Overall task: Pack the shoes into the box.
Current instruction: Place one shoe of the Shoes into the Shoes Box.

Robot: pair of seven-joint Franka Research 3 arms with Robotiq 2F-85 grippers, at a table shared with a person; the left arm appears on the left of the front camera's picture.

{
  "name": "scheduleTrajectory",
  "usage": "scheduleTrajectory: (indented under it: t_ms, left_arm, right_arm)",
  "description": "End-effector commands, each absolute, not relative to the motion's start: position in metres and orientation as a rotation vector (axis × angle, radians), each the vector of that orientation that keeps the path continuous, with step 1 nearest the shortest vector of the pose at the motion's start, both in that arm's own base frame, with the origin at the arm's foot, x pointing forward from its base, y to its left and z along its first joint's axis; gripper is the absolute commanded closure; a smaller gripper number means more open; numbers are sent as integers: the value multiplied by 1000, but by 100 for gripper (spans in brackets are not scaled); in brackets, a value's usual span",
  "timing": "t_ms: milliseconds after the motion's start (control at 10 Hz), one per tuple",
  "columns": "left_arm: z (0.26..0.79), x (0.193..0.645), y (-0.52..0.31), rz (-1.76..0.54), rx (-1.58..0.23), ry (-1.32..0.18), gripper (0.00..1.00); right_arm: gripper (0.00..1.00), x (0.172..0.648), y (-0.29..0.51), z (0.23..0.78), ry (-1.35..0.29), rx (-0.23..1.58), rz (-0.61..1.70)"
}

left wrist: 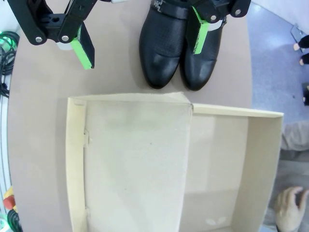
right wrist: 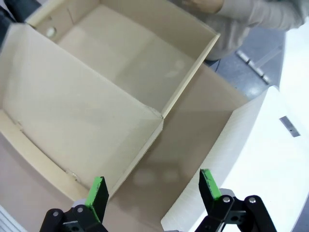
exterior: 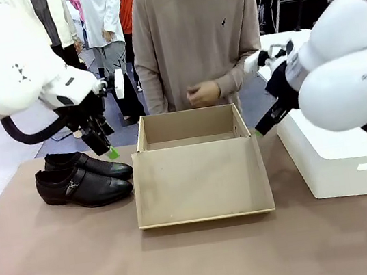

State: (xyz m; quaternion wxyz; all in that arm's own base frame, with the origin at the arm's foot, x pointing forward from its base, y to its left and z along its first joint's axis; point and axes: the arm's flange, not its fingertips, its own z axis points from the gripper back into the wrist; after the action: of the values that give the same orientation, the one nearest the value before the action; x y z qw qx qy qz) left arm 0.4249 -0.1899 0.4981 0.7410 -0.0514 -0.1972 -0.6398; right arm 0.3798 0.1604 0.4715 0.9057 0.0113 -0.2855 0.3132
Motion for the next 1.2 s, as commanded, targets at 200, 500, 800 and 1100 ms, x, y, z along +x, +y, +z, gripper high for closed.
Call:
scheduleTrajectory:
  t_ms: [200, 500, 800, 1100]
  left_arm:
    - [536, 422, -186, -1407, -168, -418, 0]
    - [556, 418, -180, -1407, -174, -461, 0]
    - [584, 411, -155, -1445, -246, -569, 0]
    - [600, 406, -132, -1466, -299, -648, 0]
  right_arm:
    - [0, 369, 155, 527, -604, 49, 731]
    - [0, 363, 154, 538, -627, 79, 764]
    - [0, 346, 133, 555, -731, 200, 840]
    - [0, 333, 110, 568, -817, 307, 925]
